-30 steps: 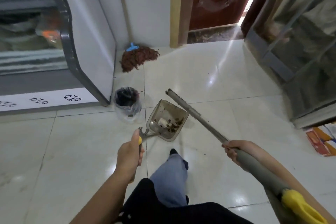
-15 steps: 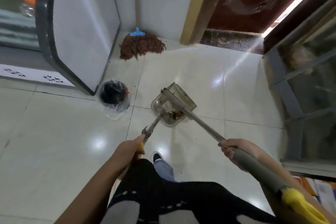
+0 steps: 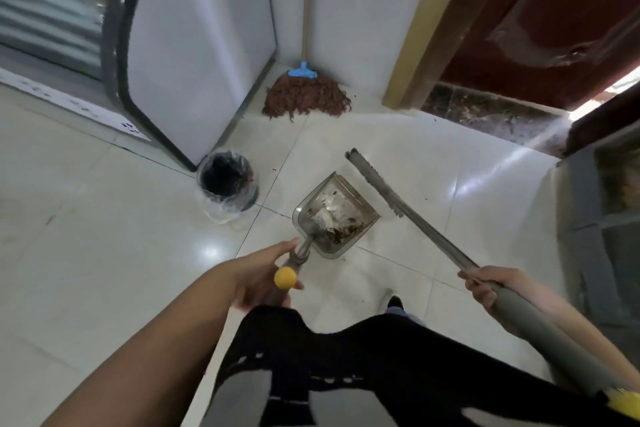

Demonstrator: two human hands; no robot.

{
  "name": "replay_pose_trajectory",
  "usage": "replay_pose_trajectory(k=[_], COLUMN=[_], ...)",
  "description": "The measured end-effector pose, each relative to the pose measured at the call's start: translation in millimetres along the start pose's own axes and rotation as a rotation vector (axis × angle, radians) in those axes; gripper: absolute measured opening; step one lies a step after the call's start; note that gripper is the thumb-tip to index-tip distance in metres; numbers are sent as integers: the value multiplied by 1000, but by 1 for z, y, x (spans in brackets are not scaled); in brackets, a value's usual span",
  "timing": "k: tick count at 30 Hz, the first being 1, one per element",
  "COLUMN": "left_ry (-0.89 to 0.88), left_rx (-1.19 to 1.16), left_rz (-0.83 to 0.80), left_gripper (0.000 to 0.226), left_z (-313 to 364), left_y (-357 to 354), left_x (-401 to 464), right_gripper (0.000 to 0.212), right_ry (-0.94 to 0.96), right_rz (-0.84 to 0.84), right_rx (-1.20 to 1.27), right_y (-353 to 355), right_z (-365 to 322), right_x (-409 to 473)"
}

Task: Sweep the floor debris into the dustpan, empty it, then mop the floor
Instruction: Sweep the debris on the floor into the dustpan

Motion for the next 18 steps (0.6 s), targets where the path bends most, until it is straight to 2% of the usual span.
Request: replay_pose_trajectory(k=[2, 4, 8, 11, 13, 16, 18], left_ry=[-8, -42, -98, -153, -130, -78, -58], left_rx=[-91, -315, -670, -932, -1085, -1039, -974], left_rz=[-2, 23, 9, 135, 214, 377, 362], left_gripper=[80, 72, 37, 31, 27, 37, 40], left_z=[1, -8, -33, -46, -52, -68, -74], left_y=[-29, -63, -117, -143, -155, -153, -152], left_x=[13, 26, 47, 55, 62, 74, 76], right_gripper=[23, 22, 21, 20, 20, 21, 19], right_ry=[3, -11, -67, -111, -143, -184, -197], right_rz=[6, 26, 31, 59, 72, 81, 69], right_rx=[-59, -132, -217, -282, -317, -327, -311], right_y=[23, 46, 79, 90, 94, 100, 104], right_z=[-28, -55, -83, -93, -93, -85, -80], right_x=[2, 3, 6, 14, 19, 24, 28])
Point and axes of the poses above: each hand's wrist, its own x-axis towards the middle knuckle, its own y-axis out of the back of the hand, z = x × y, the point moved 3 cm from there along x, towards the middle knuckle, and after that the axes turned 11 degrees about -y, right-handed, at the moved point
